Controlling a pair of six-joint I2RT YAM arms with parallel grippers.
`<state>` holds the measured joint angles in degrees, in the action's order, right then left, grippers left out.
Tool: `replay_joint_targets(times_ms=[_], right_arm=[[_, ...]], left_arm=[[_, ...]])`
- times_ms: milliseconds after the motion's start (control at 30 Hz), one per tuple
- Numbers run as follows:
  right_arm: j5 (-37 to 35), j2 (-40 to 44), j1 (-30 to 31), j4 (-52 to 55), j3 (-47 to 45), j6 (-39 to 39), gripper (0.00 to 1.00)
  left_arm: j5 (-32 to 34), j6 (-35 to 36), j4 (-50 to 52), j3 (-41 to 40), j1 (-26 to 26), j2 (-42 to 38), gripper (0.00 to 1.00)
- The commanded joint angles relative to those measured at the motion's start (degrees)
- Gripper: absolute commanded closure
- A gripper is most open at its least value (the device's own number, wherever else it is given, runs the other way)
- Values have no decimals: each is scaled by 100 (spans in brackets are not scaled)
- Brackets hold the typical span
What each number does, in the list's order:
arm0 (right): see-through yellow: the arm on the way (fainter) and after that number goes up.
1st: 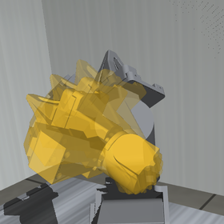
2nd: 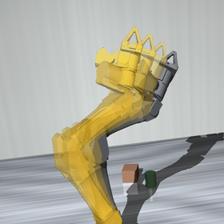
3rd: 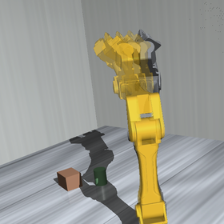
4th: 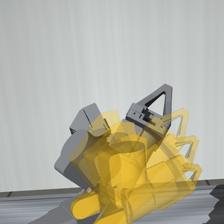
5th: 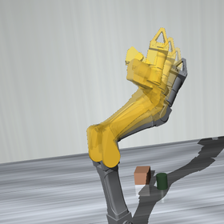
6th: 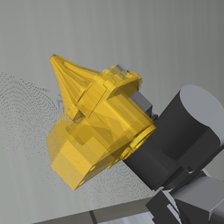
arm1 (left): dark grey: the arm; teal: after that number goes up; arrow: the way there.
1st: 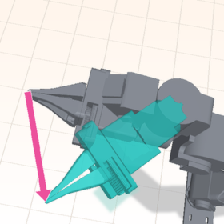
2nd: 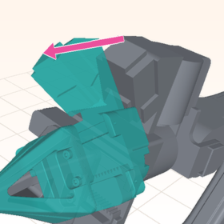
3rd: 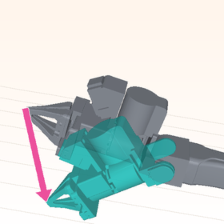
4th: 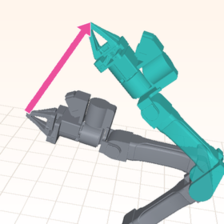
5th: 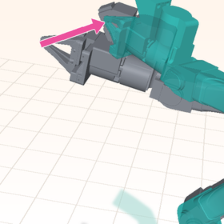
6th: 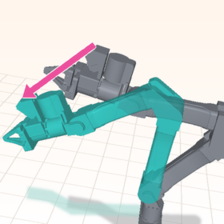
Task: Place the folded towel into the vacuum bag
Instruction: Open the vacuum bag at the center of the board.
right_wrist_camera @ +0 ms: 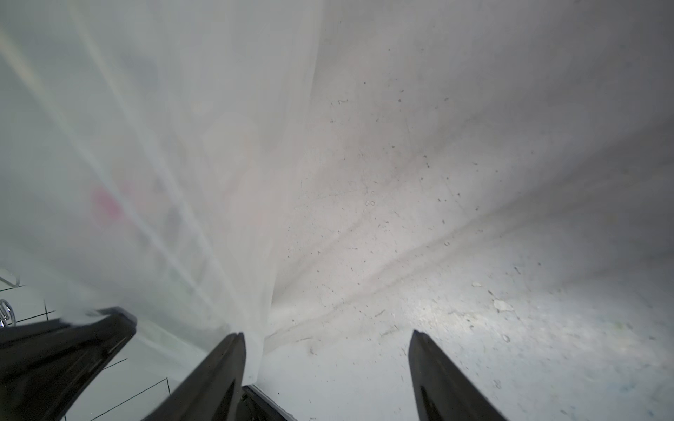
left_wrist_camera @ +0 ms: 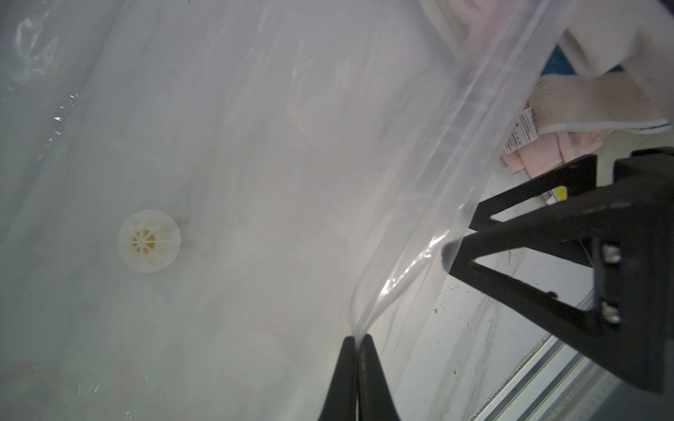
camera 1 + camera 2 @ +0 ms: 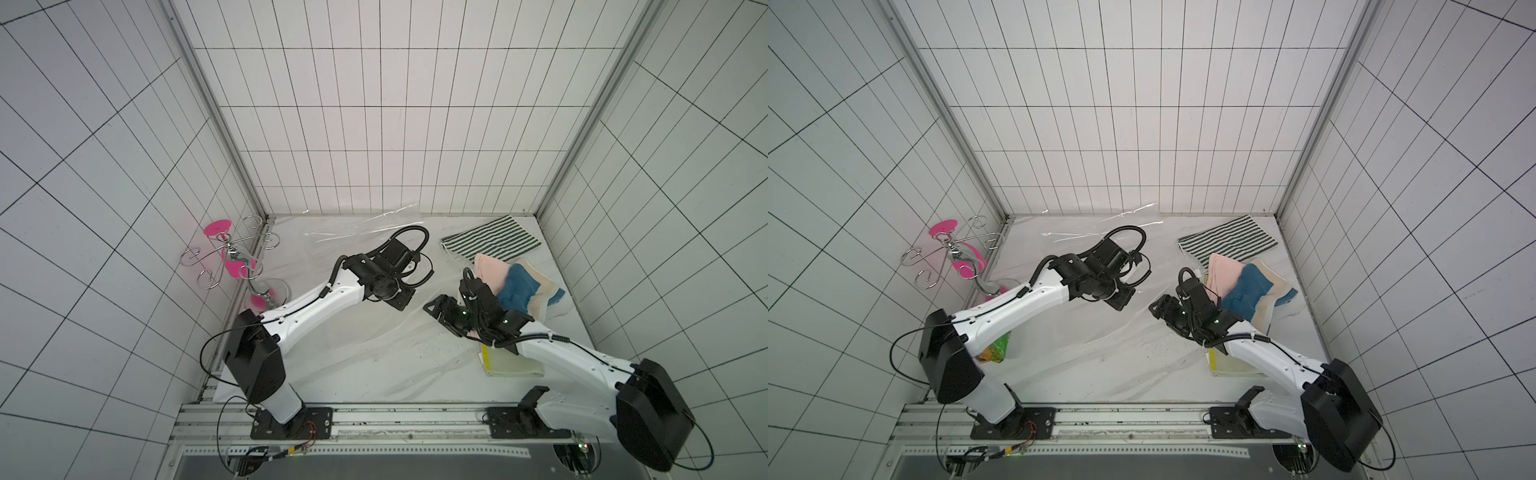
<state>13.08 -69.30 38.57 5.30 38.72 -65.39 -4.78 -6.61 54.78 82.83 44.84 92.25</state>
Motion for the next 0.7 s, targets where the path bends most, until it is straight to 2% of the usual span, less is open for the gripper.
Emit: replay_joint_targets(times_ms=[0,200,333,467,667], right_arm=[[-432,-74,210,-188,606,-125,25],[-822,-457,316,65,1166,-160,21],[-1104,-527,491,402,1605,-35,11],[-1640,-151,815,1014,1827,96,10],[-1685,-99,1029,1117,1824,30,11]], left_arm=[[102,65,83,147,-6,-178,100],[162,35,11,127,-34,-334,100],[251,32,32,142,-105,-331,100],[298,24,-34,86,-210,-354,100],[164,-40,-209,58,-239,-365,100]])
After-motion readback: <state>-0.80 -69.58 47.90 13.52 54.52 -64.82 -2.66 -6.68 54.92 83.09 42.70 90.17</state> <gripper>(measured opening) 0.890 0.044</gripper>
